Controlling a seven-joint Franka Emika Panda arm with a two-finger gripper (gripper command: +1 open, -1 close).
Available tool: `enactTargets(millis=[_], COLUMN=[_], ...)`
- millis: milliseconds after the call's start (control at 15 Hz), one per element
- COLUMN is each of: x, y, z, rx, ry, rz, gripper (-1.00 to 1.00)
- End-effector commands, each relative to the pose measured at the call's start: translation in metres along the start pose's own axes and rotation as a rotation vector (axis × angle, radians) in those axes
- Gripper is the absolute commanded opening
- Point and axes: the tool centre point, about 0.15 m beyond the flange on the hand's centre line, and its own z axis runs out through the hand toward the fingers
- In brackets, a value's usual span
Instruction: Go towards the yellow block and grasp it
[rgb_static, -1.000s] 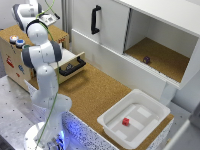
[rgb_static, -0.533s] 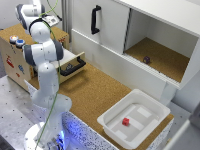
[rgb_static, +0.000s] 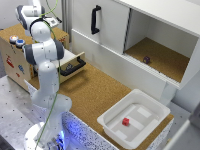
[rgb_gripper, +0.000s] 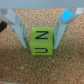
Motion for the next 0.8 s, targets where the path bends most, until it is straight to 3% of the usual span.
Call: enactTargets(millis=[0,200,400,733], x=[0.006,-0.015,-0.059,-0.153], y=[-0.006,-0.012,-0.013,-0.019], z=[-0.026,-0.045,-0.045,-0.017], rx=[-0.025,-0.058,-0.054,0.016], ry=[-0.066,-0.053,-0.046,-0.018], rz=[0.026,0.073,0.119,0.222], gripper=[-1.00,-1.00,-1.00,-1.00])
